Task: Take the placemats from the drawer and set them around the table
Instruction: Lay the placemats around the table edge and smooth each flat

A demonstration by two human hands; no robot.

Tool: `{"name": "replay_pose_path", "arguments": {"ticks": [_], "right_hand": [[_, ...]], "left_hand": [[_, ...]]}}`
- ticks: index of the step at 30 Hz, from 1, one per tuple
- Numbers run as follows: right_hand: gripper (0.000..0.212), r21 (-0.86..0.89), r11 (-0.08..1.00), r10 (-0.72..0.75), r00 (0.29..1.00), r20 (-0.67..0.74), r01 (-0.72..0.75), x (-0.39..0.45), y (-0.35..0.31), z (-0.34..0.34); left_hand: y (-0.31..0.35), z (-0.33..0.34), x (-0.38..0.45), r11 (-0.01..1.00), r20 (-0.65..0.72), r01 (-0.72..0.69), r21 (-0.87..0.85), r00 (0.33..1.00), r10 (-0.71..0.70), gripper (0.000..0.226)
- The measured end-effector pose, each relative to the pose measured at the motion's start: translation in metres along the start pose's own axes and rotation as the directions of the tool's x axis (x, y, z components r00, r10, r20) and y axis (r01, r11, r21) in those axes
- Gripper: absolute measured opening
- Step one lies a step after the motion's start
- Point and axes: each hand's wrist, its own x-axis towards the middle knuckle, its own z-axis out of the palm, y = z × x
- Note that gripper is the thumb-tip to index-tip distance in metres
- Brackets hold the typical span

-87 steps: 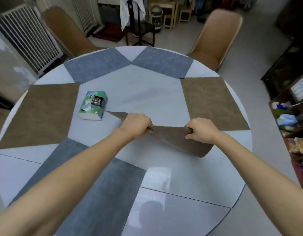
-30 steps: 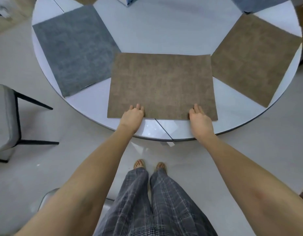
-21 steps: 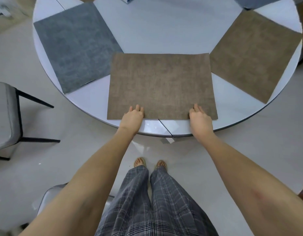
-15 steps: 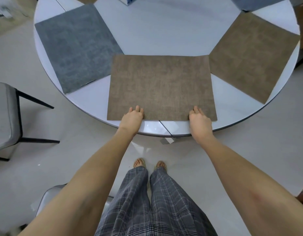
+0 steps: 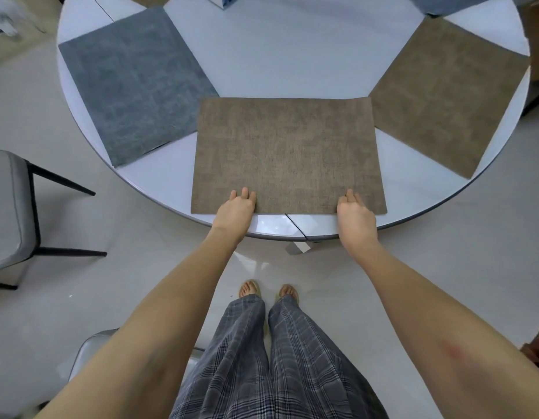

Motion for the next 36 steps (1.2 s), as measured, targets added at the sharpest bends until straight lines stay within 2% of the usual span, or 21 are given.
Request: {"name": "replay_pose_path", "arguments": {"ticks": [22,36], "right_hand": [[0.037,0.048,0.997,0.054,0.998,-0.027,-0.053,-0.011,-0.003,0.011],[0.035,0.0,0.999,0.054,0.999,-0.004,-0.054,-0.015,-0.004,0.002]], "left_hand": [[0.0,0.0,-0.003,0.999,-0.026,-0.032,-0.003,0.999,0.032,0.055],[0.001,-0.004,-0.008,1.0,-0.031,-0.024,-0.008,0.999,0.024,0.056]]}}
